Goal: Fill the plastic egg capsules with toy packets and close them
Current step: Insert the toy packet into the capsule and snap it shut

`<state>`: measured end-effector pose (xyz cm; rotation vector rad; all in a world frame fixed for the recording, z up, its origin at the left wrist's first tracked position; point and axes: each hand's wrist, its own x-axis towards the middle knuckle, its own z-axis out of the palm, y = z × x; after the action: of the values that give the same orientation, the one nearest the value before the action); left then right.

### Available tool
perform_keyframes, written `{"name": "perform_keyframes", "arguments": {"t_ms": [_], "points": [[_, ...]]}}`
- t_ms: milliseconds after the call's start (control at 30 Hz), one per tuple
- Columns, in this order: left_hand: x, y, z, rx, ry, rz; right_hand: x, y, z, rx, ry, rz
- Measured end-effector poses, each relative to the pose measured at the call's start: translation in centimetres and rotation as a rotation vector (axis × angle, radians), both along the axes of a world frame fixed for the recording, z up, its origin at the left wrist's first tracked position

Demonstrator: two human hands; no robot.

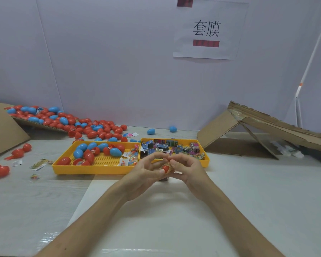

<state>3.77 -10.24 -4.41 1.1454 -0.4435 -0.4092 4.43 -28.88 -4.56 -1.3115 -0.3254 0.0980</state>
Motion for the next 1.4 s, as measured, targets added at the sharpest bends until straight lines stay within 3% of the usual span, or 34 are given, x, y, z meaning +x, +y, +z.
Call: {"name": "perform_keyframes", "arguments": {"t_ms": [200,500,833,1033,1400], "points": [[0.12,-0.08,0.1,-0.006,-0.001,0.051,-0.05,0.12,0.29,0.023,0.031,0.007],[-0.04,-0.2,0.47,0.05,0.002,0.137,-0.41,0.22,0.33,-0.211,-0.052,-0.041],[0.04,-0.26,0.24,0.096,-0.025,0.118,-0.08,-0.02,0.12,-0.113,-0.029,-0.015],[0.02,-0.01,0.33,-0.046,0.012,0.059,-0.39,0.16,0.52,-0.087,-0.012,-0.008],[0.0,0.15,0.15,-0.088,0.012,-0.031,-0.47,0.07,0.48,-0.063,-0.039,-0.016]]}}
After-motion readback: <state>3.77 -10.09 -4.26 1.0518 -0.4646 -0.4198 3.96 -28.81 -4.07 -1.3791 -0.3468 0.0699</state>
